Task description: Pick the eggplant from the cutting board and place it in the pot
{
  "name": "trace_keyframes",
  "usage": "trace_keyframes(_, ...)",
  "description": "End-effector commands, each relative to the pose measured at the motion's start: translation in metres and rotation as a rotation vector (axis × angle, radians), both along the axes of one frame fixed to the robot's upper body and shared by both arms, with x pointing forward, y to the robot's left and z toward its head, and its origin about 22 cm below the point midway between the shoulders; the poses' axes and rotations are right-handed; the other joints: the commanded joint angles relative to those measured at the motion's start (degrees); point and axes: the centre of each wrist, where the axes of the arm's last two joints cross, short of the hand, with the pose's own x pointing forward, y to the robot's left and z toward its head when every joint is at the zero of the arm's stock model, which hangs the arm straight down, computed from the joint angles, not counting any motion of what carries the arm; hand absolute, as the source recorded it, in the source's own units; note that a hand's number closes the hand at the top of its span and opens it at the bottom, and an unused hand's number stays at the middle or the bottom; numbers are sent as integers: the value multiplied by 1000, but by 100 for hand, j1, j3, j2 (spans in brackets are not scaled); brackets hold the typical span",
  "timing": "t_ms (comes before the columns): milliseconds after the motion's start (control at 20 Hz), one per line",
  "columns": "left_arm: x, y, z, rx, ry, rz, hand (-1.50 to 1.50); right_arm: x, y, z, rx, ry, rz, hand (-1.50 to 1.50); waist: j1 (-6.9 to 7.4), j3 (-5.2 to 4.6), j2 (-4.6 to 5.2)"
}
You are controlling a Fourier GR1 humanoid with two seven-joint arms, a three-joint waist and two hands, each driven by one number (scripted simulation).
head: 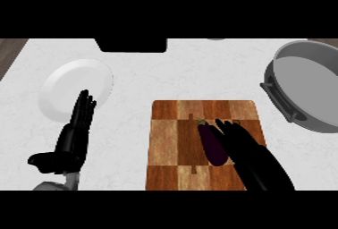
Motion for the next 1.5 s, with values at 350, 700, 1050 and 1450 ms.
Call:
trace_keyframes(350, 0, 15, -7, -8, -12, 3, 0, 35, 7, -25, -74, 118, -41, -150, -27, 5, -2)
trace_keyframes(700, 3, 12, 7, -17, 12, 9, 0, 39, 25, -45, -99, 95, -46, -150, -26, 5, -4)
trace_keyframes(1050, -4, -10, -9, -2, -11, -12, 0, 45, 34, -77, -82, 78, -59, -150, -27, 5, -1)
trace_keyframes(1450, 8, -8, -3, -5, -1, 21, 0, 50, 21, -73, -113, -87, 10, 150, -42, 5, -3)
